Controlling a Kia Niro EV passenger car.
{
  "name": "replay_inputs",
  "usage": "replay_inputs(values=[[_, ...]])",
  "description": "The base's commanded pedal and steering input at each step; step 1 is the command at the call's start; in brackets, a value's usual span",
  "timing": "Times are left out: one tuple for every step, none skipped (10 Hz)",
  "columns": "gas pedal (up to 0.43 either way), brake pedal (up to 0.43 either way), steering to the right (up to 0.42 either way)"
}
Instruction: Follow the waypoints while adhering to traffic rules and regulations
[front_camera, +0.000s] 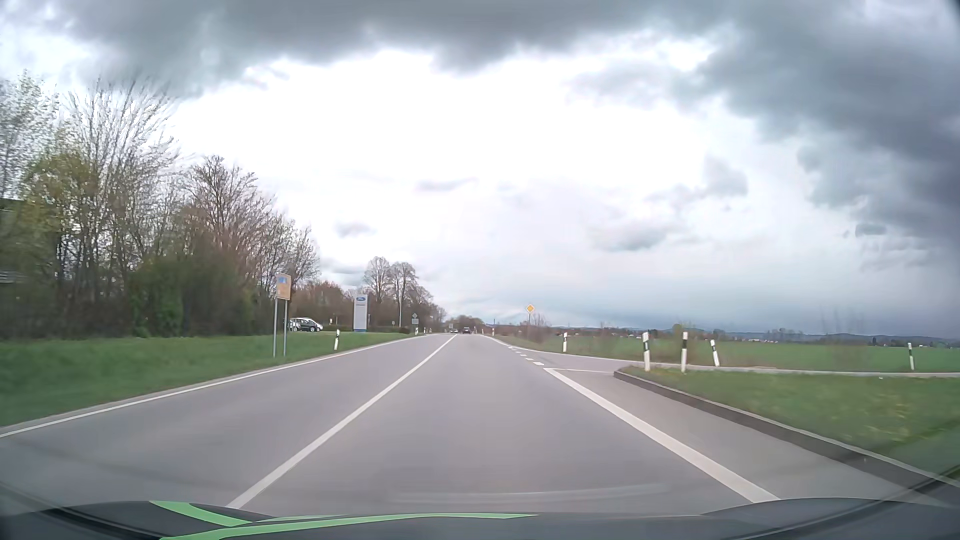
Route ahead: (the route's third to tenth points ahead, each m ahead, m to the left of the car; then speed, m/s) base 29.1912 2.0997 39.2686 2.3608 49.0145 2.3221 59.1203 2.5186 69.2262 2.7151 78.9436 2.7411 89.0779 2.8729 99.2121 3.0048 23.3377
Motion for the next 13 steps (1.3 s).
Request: replay_inputs(values=[[0.319, 0.000, 0.000], [0.319, 0.000, 0.000], [0.319, 0.000, 0.000], [0.319, 0.000, 0.000], [0.319, 0.000, 0.000], [0.319, 0.000, 0.000], [0.311, 0.000, 0.000], [0.311, 0.000, 0.000], [0.311, 0.000, 0.000], [0.311, 0.000, 0.000], [0.311, 0.000, 0.000], [0.311, 0.000, 0.000], [0.311, 0.000, 0.000]])
